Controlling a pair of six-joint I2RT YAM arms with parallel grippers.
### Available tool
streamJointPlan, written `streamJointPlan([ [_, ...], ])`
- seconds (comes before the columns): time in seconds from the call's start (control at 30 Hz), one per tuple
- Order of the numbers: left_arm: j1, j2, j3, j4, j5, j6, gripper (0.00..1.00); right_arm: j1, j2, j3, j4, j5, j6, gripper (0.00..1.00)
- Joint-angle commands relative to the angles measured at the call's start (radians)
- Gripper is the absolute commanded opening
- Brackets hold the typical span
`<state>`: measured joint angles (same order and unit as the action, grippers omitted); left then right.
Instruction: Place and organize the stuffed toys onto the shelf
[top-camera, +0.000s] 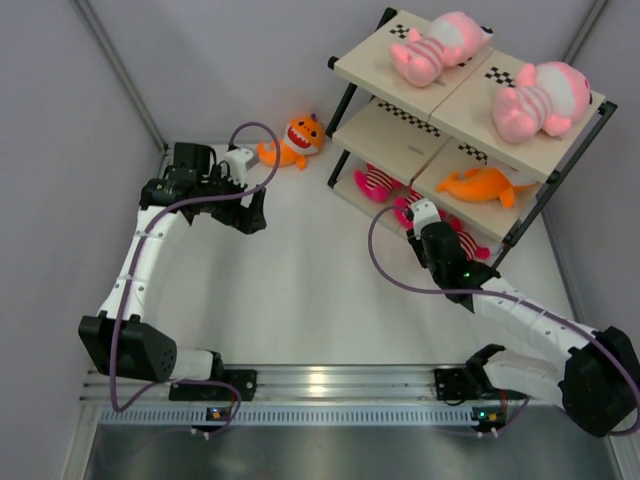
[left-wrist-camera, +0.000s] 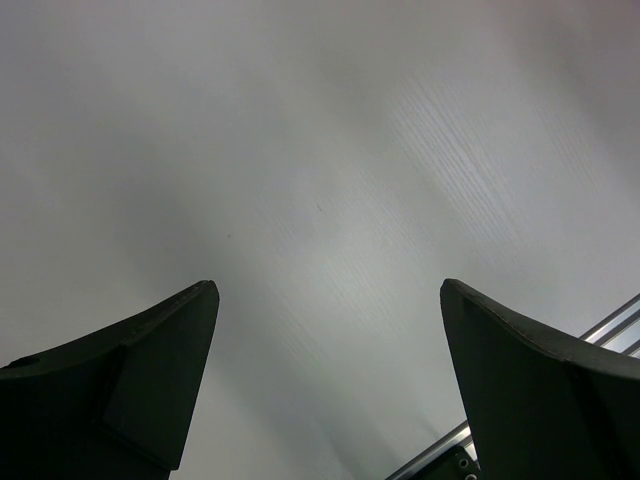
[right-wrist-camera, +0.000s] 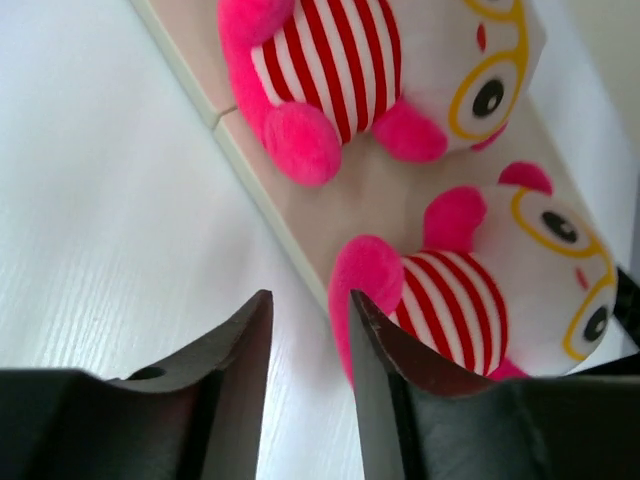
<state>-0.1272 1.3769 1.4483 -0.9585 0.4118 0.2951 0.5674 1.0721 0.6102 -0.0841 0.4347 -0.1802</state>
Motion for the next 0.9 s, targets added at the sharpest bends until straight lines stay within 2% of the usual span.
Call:
streamJointPlan([
  [0.0,-0.002,-0.026,0.009,0.004,0.025,0.022,0.99,0.008,0.011,0.025,-0.086,0.073,0.14,0.35],
  [0.03,-0.003,-0.021,0.007,0.004,0.021,0.022,0.99,0.008,0.009,0.028,-0.113,0.091,0.171,0.28],
  [0.2,-0.003,0.004,-0.009,0.004,0.002,0.013,0.99,0.008,0.032,0.023,-0.169,0.139,0.239,0.16],
  [0.23,-0.003,0.004,-0.009,0.003,0.004,0.015,0.99,0.008,0.067,0.034,-0.178,0.144,0.242,0.1],
  [0.4,-0.003,-0.006,0.007,0.004,-0.005,0.021,0.99,0.006,0.167,0.077,-0.209,0.225,0.21,0.0],
  [0.63,-0.003,-0.029,0.03,0.004,-0.013,0.036,0.99,-0.012,0.295,0.094,-0.184,0.395,0.052,0.0],
  [0.8,-0.003,0.002,0.047,0.003,-0.008,0.021,0.99,-0.03,0.344,0.097,-0.076,0.443,-0.068,0.0],
  [0.87,-0.003,0.014,0.053,0.003,-0.005,0.012,0.99,-0.032,0.371,0.127,-0.095,0.426,-0.074,0.0],
])
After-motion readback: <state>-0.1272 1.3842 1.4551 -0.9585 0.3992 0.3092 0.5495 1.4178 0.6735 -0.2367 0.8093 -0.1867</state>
